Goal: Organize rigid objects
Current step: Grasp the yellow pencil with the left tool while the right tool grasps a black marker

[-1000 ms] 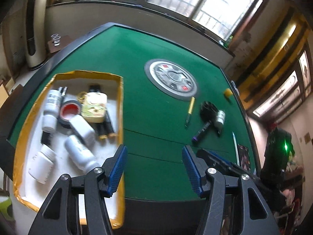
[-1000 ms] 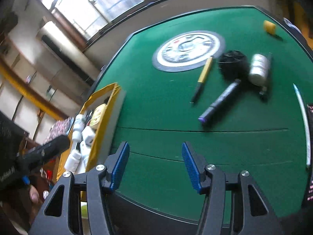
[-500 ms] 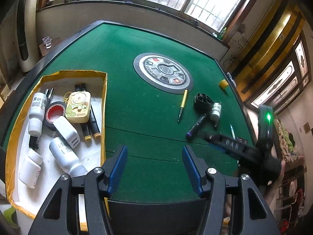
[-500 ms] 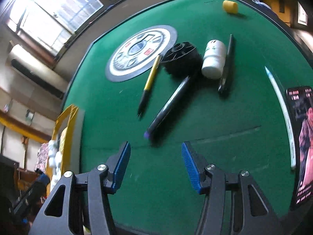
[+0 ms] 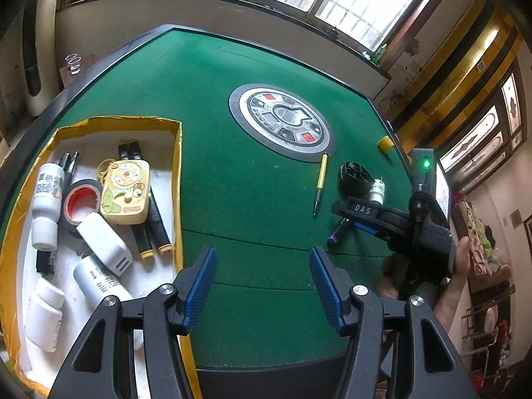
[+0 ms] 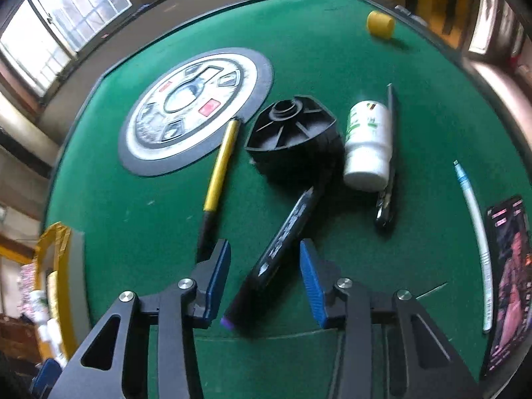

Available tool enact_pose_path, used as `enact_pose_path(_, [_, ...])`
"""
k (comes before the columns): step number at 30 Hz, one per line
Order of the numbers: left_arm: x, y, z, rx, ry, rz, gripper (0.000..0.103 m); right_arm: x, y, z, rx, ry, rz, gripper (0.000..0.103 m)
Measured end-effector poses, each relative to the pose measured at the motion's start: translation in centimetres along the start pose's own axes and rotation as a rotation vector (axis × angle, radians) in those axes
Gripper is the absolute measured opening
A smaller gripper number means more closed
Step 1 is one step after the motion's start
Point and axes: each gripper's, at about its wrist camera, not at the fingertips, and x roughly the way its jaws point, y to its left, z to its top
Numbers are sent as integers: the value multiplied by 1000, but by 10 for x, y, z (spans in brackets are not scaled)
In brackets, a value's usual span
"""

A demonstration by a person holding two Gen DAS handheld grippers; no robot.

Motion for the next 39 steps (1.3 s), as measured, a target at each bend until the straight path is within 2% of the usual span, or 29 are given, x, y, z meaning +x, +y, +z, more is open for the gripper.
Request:
enact_pose_path(1, [2,-1,1,3,2,-1,61,0,1,-1,-9,-6,-25,30])
enact_pose_path(2, [3,-3,2,9,6,1,61,0,1,-3,-19,-14,-49,26])
enact_pose_path(8, [18,-25,7,64,43,23,61,-8,-16,-18,-6,-5,-16,18])
enact_pose_path(16, [56,-69,29,169,139,51,61,-30,-39,-57,-39,-3,77,16])
enact_pose_path(22, [110,-100,53,226,244,77,61,-40,-52,-71,-38,10,149,16])
enact_pose_path(26, [143,-117,63,316,235,151,61,-41,-57,-73,-25,13,184,16])
enact_pose_path(33, [171,-111,76,266,261,186,48,-41,-61,-73,-39,3,212,16])
enact_pose_path(35, [175,-111,77,269,259,197,40,-41,-60,-73,-49,0,204,16])
enact_pose_path(36, [175,-113,76,281,249,206,30,-42,-59,-73,-52,-1,202,16])
enact_pose_path(39, [173,-116,70,329,243,253,10,-42,-59,-73,-46,1,198,16])
